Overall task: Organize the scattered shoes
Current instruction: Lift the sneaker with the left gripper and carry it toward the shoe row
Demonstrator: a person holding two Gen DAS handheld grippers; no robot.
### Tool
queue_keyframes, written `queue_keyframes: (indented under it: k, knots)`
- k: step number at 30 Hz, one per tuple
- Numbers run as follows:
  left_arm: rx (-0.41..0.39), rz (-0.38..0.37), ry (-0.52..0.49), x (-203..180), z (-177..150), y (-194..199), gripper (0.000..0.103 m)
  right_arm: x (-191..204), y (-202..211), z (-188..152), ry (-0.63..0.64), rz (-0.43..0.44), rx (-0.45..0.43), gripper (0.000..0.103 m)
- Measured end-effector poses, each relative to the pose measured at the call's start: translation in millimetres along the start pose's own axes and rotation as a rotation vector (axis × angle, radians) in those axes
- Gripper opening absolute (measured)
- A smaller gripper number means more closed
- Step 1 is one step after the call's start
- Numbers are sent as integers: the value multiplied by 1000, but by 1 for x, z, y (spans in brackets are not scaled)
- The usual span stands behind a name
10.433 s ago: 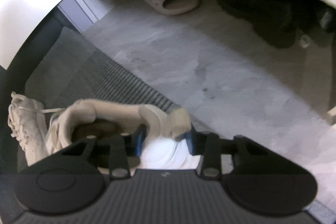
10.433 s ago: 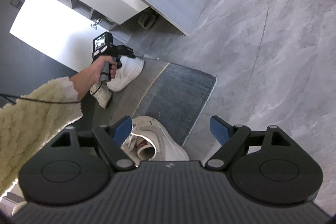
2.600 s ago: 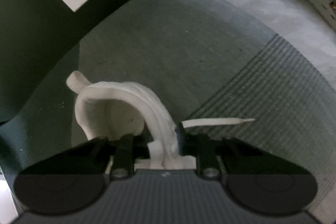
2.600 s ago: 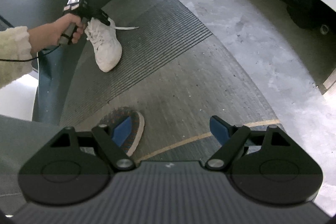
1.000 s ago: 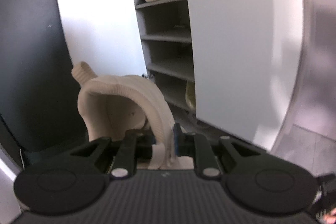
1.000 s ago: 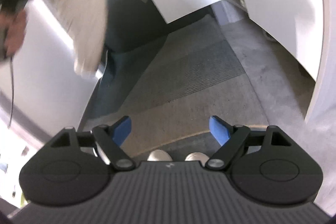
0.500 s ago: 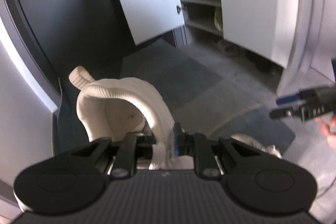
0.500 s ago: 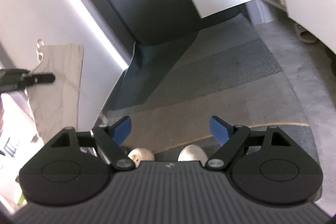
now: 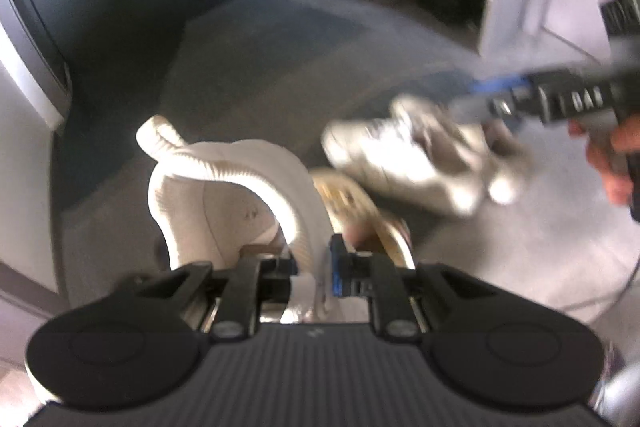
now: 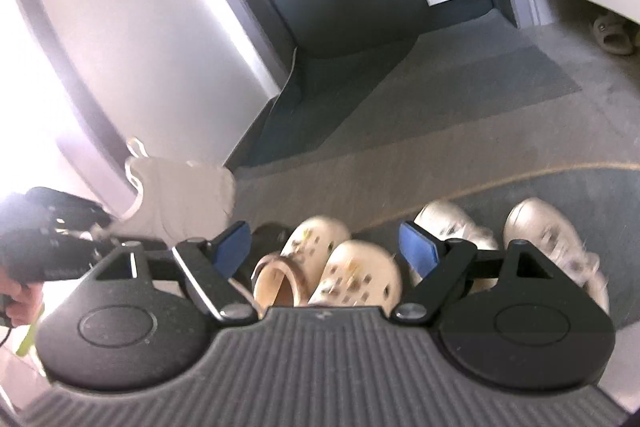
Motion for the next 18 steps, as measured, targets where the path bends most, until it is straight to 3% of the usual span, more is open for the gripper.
queue_keyframes:
  k: [12,18]
  knots:
    - [234,-215,-55,-81,-143,-56,17,46,28,-87,110,10,144,84]
    - [204,-229,-126,-110,-157,-74,18,53,32,-122,192,27,295,84]
Point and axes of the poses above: each gripper's, at about its wrist camera, not at the fingertips, and y roughly against the way its jaws point, x to its left, z to its top, the point moved 9 cm from there along -y, roughly the way its jaws point, and after that the axes turned 6 degrees about -z, right-handed, at the moved point
